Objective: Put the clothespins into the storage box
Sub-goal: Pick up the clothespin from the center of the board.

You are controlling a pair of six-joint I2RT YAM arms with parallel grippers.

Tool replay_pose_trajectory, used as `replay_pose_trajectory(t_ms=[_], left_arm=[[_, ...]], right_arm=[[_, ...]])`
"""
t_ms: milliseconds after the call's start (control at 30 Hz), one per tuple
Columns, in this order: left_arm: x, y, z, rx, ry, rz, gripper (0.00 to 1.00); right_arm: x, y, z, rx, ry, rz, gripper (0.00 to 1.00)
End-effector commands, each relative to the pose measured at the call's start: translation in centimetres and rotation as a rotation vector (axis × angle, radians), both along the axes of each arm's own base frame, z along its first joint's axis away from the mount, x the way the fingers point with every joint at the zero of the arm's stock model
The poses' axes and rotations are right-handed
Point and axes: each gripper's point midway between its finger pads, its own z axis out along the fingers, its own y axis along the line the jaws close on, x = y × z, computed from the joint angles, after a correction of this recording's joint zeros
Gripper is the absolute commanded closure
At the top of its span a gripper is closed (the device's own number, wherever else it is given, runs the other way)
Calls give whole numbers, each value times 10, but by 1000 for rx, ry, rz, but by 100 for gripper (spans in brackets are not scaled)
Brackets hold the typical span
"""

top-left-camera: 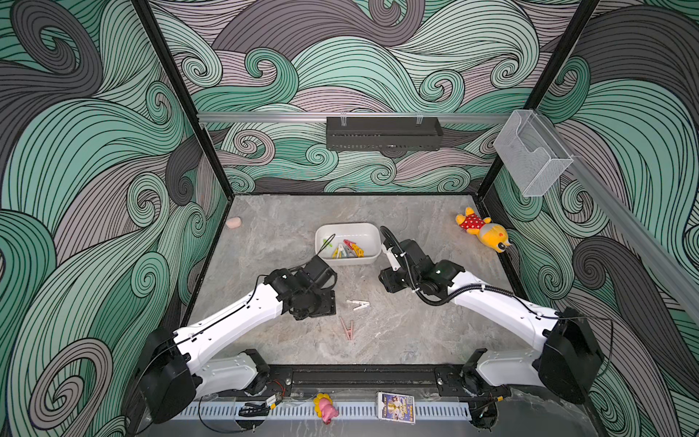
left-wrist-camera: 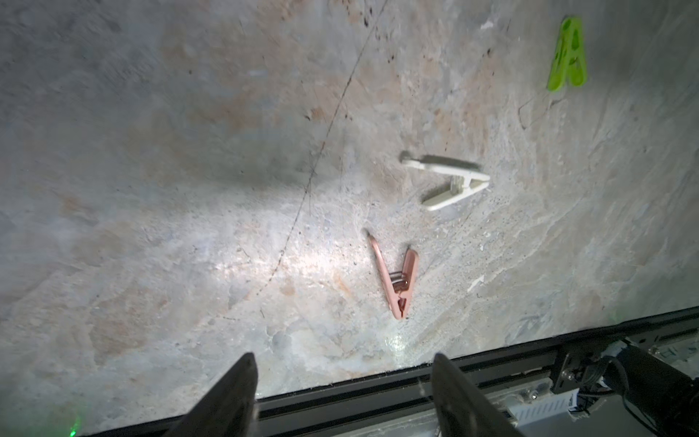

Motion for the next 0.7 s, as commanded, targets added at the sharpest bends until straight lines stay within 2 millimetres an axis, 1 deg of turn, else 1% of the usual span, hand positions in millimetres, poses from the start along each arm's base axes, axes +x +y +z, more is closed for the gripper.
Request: replay_pose_trajectory(t_ms=[0, 200, 267, 300, 367, 467, 567, 667], left_arm=[[-8, -11, -6, 50, 1, 61, 23], [-29, -47, -21, 95, 2, 3, 22], [-32, -56, -24, 104, 3, -9, 22], [-33, -60, -32, 130, 16, -19, 23], [-34, -68, -36, 141, 23, -37, 24], [-34, -73, -39, 167, 28, -55, 26], [-34, -74, -45, 185, 36, -65, 29], [-40, -66, -55, 230, 75, -65, 32]], right_arm=[[15, 2, 21, 57, -112, -33, 44], [16, -7, 14, 71, -104, -47, 42], [16, -9, 10, 74, -93, -51, 42], [16, -10, 8, 75, -88, -53, 42], [15, -13, 3, 72, -79, -63, 42], [15, -21, -2, 77, -69, -92, 42], [16, -30, -3, 77, -65, -120, 42], [17, -38, -1, 71, -77, -137, 42]])
